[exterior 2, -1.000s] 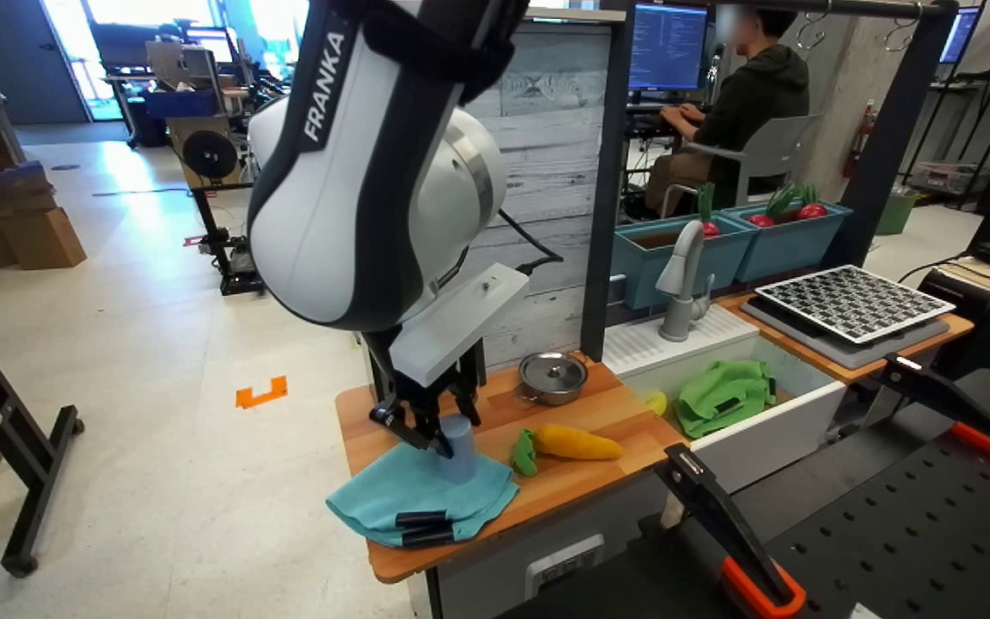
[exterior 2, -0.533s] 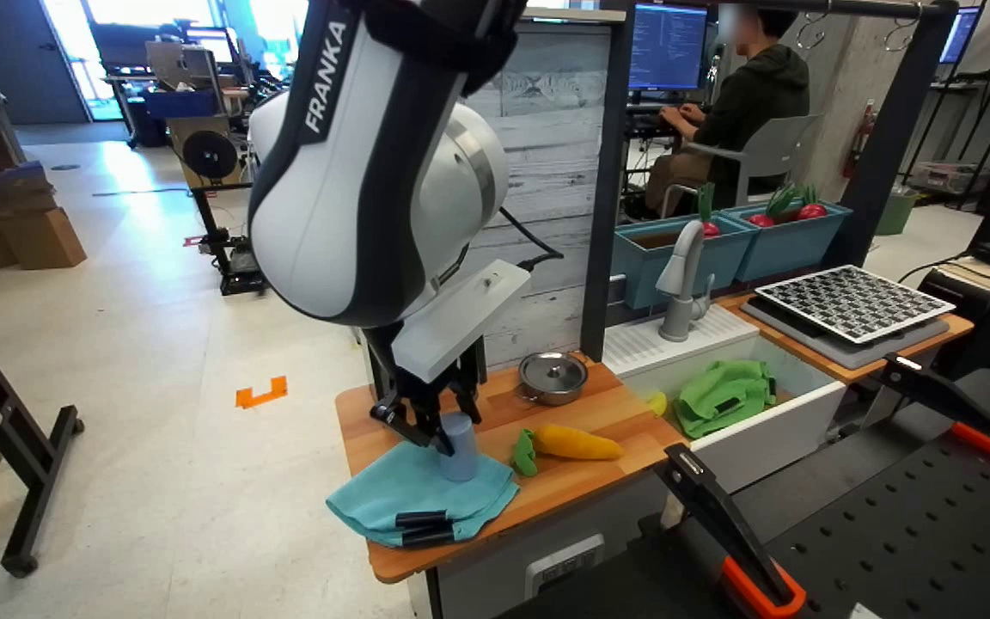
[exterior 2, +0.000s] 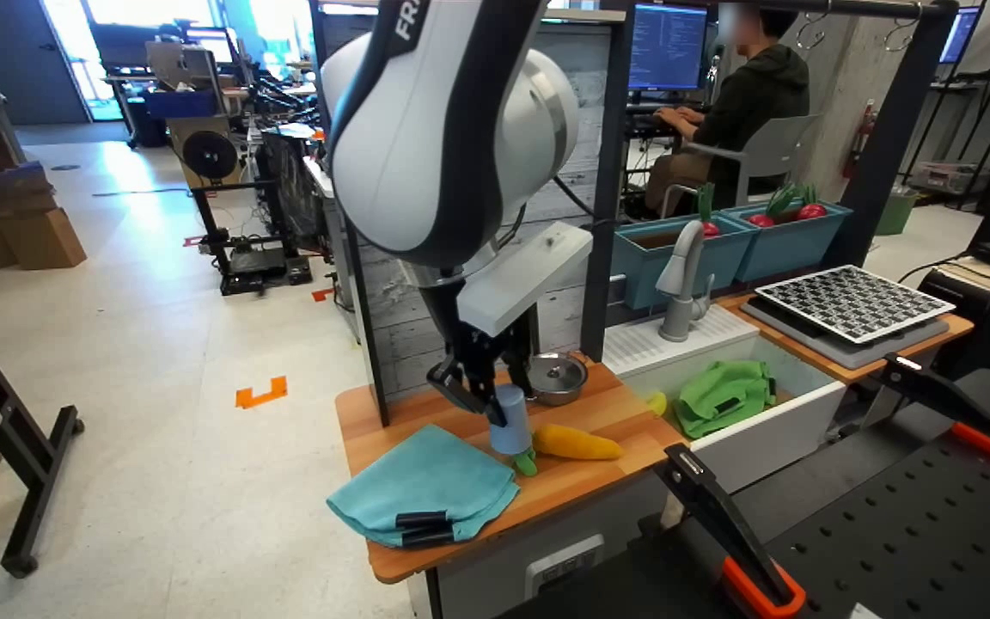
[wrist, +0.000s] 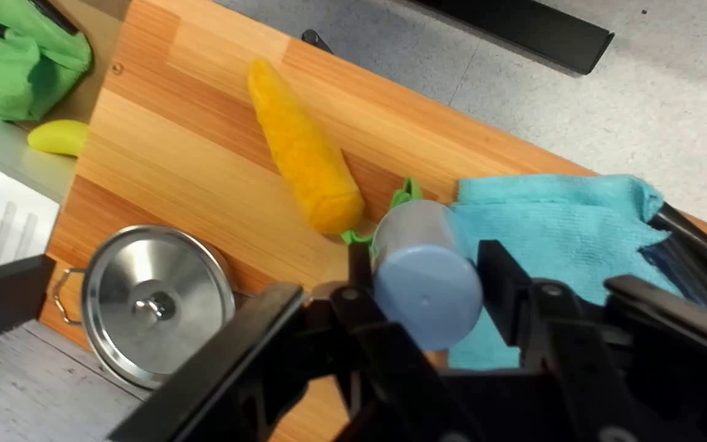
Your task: Pick up the light blue cup from the countertop and move it to the right.
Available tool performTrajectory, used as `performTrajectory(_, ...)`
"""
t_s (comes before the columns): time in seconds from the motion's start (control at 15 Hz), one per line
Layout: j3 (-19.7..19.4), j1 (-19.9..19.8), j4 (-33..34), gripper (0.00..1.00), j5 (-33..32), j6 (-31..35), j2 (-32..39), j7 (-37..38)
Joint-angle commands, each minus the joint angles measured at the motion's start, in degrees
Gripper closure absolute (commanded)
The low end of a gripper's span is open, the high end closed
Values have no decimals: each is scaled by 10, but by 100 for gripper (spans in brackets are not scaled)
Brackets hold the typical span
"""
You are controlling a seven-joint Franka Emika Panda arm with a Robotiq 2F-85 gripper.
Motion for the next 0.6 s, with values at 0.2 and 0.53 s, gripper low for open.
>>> performTrajectory(0.2,-10,-79,-128,79,10,44,-105,-7)
performTrajectory(0.53,-20,-125,-130,79,17,45,-109,-5)
